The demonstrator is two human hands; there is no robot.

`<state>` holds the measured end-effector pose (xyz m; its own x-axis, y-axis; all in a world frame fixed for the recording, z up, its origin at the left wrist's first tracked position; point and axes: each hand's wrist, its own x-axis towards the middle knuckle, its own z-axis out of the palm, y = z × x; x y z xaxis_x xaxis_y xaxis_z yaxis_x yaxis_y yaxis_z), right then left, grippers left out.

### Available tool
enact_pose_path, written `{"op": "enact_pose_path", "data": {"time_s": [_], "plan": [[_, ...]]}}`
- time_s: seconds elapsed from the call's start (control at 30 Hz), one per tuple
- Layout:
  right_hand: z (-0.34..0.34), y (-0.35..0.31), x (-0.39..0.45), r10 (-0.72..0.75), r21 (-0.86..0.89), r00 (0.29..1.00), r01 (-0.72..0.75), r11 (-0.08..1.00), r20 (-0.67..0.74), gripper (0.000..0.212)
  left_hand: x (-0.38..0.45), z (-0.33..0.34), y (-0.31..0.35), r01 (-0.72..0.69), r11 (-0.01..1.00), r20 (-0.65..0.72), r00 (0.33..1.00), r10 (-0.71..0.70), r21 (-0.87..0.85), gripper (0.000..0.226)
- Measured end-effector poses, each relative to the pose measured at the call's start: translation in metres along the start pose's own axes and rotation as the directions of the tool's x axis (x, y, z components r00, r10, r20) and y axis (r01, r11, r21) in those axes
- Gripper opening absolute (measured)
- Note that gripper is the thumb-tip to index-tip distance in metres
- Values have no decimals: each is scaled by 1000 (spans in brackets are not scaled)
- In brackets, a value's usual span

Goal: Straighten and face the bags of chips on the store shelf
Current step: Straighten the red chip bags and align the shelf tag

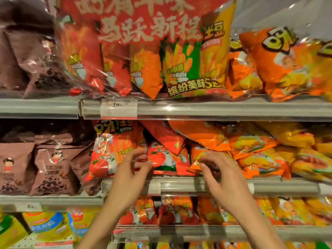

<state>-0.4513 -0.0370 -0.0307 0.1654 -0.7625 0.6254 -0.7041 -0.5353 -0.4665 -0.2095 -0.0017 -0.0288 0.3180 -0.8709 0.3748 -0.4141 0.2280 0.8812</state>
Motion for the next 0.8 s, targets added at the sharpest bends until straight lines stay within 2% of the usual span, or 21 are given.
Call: {"op": "enact_pose_path", "data": {"time_s": [0.07,0.13,0.23,0.33,0.43,0.5,0.6,0.8], "plan": [[9,-2,21,-79,-93,995,74,993,-58,27,13,4,3,-11,999,23,1000,10,35,41],[18,-1,42,-90,-193,993,74,978,-76,40,28,7,6,-13,998,49,999,10,62,56],[30,10,69,11,-354,998,-34,935,-66,58,49,16,2,20,998,81,996,-25,60,74],[31,19,85,127,-476,991,-132,869,-42,57,64,28,3,58,994,73,995,-65,95,84],[28,22,91,145,-492,989,-135,860,-19,55,77,38,8,81,991,47,995,-87,109,83],[28,23,91,125,-480,991,-135,867,-52,54,85,42,11,107,986,14,994,-110,124,80],[29,25,91,124,-458,986,-162,874,-114,55,92,49,15,143,973,0,989,-145,180,93],[27,28,92,163,-439,977,-207,874,-136,58,99,61,23,173,951,-25,985,-172,257,101]]}}
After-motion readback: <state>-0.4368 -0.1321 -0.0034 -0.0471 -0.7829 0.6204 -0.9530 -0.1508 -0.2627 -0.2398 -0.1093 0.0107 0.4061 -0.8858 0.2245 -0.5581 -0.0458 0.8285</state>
